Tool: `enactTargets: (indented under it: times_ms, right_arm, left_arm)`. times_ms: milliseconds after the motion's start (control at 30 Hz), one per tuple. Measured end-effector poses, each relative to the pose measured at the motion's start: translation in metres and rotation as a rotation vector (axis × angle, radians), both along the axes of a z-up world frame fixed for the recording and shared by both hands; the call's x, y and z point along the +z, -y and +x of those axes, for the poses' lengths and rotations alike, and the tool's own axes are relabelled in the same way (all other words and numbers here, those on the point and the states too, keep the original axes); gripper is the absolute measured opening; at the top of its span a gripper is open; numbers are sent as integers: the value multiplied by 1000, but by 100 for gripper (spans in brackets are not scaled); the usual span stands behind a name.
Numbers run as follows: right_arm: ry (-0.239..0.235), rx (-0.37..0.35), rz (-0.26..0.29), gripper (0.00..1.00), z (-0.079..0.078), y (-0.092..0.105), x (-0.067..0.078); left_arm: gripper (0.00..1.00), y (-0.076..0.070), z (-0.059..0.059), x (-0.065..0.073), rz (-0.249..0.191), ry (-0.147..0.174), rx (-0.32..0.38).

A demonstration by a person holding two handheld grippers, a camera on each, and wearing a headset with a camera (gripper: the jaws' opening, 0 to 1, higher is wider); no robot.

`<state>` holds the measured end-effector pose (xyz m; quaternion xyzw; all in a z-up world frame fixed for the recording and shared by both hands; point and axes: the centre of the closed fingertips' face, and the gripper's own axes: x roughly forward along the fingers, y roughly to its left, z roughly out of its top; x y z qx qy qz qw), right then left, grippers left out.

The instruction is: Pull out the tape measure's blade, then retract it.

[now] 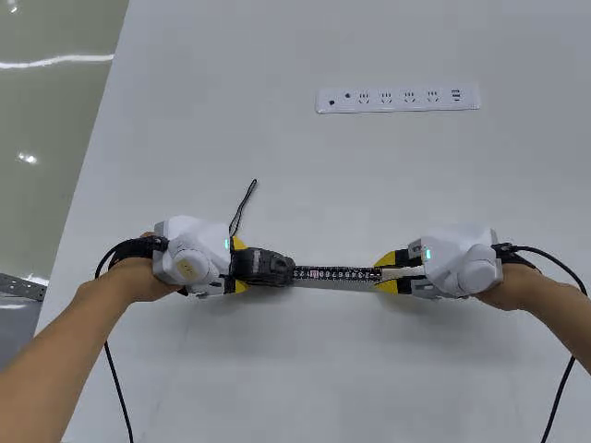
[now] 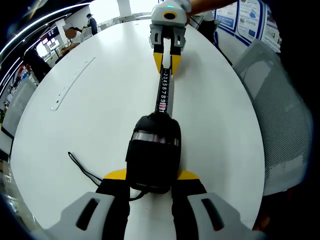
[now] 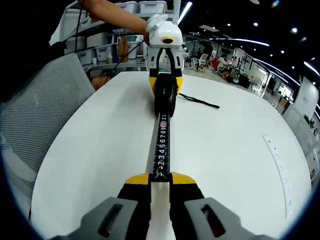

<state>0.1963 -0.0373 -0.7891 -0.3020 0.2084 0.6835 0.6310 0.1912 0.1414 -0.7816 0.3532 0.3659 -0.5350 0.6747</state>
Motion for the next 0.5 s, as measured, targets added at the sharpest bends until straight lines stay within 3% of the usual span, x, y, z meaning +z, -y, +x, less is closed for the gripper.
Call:
enactTargets:
  times_ms: [200,500]
  right_arm:
    - [-1,1,-2,12,0,2,0]
    - [-2,0,-3,12,0,5,0]
  left_arm:
    - [27,-2,2,-5,-1,0,0]
    - [27,0,1,0,1,0,-1]
